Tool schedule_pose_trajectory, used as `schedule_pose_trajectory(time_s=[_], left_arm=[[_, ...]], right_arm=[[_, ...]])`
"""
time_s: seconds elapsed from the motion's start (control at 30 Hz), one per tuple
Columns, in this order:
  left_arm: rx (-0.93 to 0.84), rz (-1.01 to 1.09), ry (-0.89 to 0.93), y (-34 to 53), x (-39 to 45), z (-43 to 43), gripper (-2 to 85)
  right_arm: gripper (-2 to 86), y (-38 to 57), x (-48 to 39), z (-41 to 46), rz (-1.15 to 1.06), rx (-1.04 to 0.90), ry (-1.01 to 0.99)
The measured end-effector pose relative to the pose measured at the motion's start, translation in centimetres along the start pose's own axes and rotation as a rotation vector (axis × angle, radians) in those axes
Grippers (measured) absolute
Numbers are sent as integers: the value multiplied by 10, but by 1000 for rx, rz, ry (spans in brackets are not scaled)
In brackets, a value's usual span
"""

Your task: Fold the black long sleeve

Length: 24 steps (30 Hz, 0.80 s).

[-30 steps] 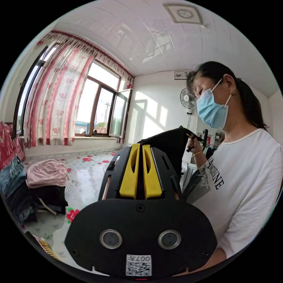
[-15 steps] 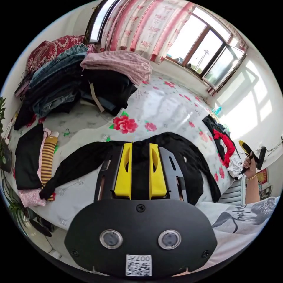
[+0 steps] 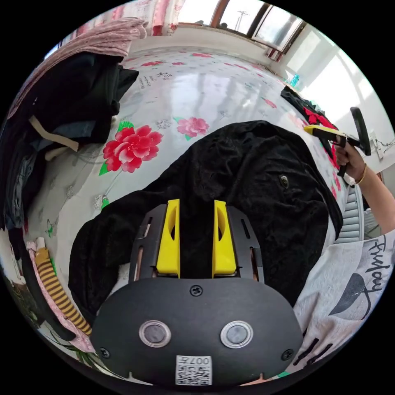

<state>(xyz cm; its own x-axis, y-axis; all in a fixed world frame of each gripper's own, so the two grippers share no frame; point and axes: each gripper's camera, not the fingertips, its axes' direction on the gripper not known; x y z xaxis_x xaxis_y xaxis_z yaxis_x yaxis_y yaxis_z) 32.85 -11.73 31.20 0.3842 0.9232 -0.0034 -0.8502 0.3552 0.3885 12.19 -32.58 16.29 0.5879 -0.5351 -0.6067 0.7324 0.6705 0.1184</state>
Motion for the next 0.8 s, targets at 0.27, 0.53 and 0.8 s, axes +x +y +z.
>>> schedule_pose_trajectory(time_s=[0.27,0.53,0.8], left_arm=[[13,-8,18,-22,-24,27,10],[421,-321,150,-38,-161,-100,-3],[369,-579,29,-12,-196,-68,60]], right_arm=[[23,-21,-32,159,-186,-178,99],[4,-55,28,111,42,72,-84],[56,18,33,86,171,54,-16]])
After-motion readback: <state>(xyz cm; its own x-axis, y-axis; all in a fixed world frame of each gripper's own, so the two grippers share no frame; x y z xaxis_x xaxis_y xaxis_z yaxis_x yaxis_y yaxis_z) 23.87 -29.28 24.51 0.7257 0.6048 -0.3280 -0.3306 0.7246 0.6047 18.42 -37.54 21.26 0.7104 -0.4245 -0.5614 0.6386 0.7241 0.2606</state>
